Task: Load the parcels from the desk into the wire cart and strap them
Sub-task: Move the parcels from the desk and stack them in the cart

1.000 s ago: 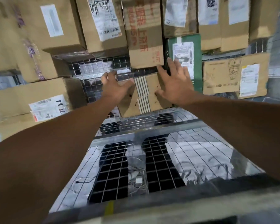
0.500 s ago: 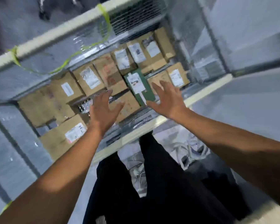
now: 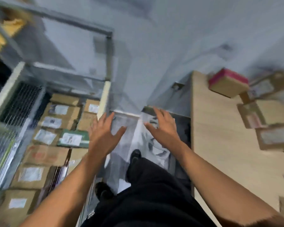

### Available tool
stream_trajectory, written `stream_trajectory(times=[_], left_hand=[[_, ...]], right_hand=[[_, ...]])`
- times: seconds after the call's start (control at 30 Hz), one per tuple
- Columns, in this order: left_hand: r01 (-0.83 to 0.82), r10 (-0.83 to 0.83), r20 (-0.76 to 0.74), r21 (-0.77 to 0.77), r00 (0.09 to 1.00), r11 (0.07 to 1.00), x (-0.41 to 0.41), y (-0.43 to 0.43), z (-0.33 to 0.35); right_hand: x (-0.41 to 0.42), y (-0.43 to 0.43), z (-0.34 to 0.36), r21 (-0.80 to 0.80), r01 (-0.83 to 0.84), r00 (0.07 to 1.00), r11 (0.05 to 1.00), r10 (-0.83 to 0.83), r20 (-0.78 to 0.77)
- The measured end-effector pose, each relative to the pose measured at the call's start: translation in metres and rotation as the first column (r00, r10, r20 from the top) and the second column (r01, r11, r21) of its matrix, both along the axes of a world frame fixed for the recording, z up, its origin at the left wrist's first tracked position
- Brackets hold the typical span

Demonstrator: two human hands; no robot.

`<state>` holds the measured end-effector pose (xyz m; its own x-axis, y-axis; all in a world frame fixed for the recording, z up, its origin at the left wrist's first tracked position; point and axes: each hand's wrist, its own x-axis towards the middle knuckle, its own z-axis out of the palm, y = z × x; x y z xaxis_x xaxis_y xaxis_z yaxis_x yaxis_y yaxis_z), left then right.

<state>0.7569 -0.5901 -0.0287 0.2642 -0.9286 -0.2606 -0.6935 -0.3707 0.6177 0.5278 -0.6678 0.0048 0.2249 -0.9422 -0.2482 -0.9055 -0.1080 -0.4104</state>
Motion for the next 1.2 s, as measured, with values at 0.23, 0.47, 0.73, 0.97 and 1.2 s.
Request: stream_trajectory(times=[0.23,0.47,0.73,0.97,1.2], left_hand=[[0.394,-0.397,-0.017,-0.093,0.918,0.915,-0.155,-0.105,0.045],[0.669,-0.671,0.028,-0.122,0.741,0.733,-0.329,-0.208,0.062],[0.820,-0.819,0.078,-0.131,0.569,0.557,-0.513,-0.289,0.032],[0.938,-0.874,0.341,-0.120,0.347,0.325,-0.671,-0.330,0.004],[0.961,-0.837,0.491,-0.003,0.242,0.276,-0.703,-0.348,-0.012]], right_hand=[[-0.157,-0.009,0.030,-0.075,0.431,0.899,0.899,-0.420,0.128],[-0.302,-0.034,0.036,-0.051,0.756,0.642,0.653,-0.722,0.258],[-0.441,-0.066,0.030,-0.107,0.907,0.420,0.407,-0.858,0.296],[-0.492,-0.064,0.007,-0.046,0.943,0.322,0.329,-0.870,0.375],[-0.506,-0.059,-0.016,0.148,0.955,0.150,0.257,-0.848,0.509]])
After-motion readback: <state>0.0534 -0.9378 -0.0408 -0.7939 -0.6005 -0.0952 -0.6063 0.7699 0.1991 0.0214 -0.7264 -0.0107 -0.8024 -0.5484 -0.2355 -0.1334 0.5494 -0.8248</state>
